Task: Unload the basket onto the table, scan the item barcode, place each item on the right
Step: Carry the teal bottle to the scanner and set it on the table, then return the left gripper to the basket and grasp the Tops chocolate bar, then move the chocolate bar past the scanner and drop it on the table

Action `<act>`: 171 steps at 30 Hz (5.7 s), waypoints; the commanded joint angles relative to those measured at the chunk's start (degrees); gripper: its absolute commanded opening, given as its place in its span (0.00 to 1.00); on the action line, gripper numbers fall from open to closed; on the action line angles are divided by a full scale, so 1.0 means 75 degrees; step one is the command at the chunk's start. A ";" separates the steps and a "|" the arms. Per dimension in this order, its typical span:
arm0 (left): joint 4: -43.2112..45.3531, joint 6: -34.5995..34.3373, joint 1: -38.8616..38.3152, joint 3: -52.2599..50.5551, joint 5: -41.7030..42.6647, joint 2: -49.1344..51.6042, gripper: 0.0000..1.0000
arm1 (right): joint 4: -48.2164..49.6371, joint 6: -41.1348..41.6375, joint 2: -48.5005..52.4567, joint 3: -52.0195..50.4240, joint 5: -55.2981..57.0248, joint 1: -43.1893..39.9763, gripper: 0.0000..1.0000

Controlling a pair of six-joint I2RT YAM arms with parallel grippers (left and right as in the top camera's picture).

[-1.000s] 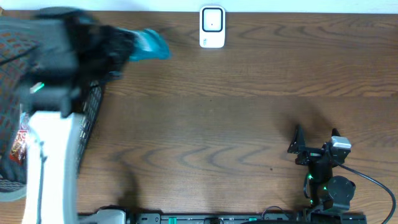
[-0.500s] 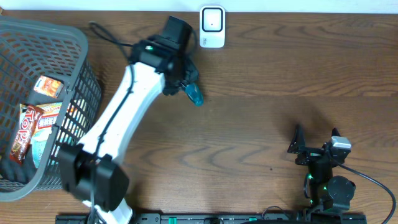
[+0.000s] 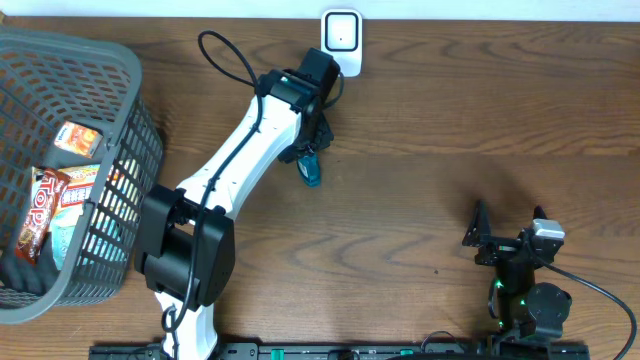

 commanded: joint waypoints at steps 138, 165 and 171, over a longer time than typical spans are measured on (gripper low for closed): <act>0.4736 0.3267 -0.1326 -0.2538 0.1160 -0.3512 0.07 | -0.0023 -0.0052 -0.0026 -0.0012 -0.0020 -0.0047 0.99; 0.4071 0.4529 -0.2253 -0.2401 0.0388 -0.1655 0.77 | -0.0023 -0.0052 -0.0026 -0.0012 -0.0020 -0.0047 0.99; 0.3893 0.5642 -0.2180 -0.1906 0.0085 -0.3582 0.82 | -0.0023 -0.0052 -0.0026 -0.0012 -0.0020 -0.0047 0.99</act>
